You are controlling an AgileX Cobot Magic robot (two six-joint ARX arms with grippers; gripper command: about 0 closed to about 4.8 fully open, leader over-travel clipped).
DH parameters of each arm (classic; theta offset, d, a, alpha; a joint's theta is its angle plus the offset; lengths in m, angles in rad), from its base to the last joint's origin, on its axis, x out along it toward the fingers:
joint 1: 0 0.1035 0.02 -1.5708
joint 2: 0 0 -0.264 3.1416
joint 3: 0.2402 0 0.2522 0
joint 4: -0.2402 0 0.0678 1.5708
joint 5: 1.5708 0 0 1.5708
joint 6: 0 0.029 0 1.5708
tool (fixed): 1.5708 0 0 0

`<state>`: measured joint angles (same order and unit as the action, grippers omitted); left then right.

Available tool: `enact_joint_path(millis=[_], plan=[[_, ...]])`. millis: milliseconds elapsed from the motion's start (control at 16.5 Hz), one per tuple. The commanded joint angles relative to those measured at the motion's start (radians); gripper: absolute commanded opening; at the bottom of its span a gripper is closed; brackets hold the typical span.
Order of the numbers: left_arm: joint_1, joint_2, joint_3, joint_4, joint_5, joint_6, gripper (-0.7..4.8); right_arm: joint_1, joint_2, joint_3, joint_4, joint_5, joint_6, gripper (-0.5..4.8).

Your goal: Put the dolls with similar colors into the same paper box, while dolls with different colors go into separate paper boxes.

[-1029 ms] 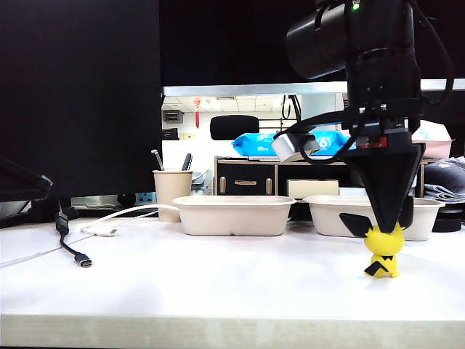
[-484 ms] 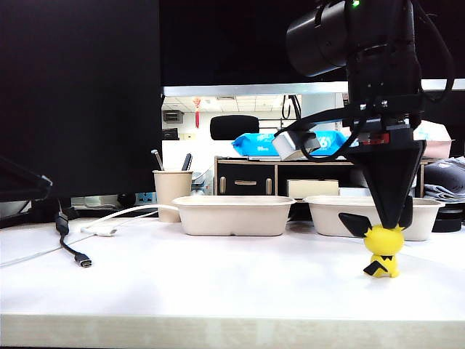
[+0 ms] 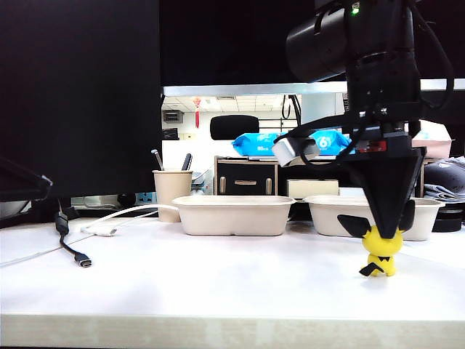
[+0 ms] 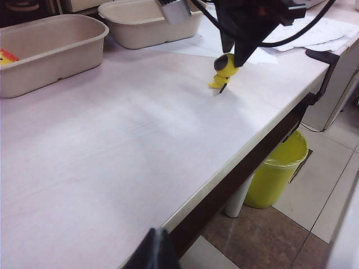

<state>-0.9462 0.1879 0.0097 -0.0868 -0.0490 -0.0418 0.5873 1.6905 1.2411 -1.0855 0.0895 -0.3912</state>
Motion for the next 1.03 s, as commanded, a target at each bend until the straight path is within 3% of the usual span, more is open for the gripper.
enact_joint_path(millis=[61,545,727,1029], plan=[[0.001,0.001,0.001,0.013,0.001,0.001,-0.05,0.002,-0.003,-0.003,0.023,-0.002,-0.002,2.19],[0.002,0.001,0.001,0.013,0.002,0.001,-0.05,0.002,0.069,-0.010,0.032,-0.006,0.025,2.35],[0.002,0.001,0.001,0.013,0.001,0.001,-0.05,0.002,0.069,-0.010,0.037,-0.006,0.025,2.89],[0.002,0.001,0.001,0.013,0.001,0.001,-0.05,0.002,0.069,-0.007,0.042,-0.005,0.049,2.87]])
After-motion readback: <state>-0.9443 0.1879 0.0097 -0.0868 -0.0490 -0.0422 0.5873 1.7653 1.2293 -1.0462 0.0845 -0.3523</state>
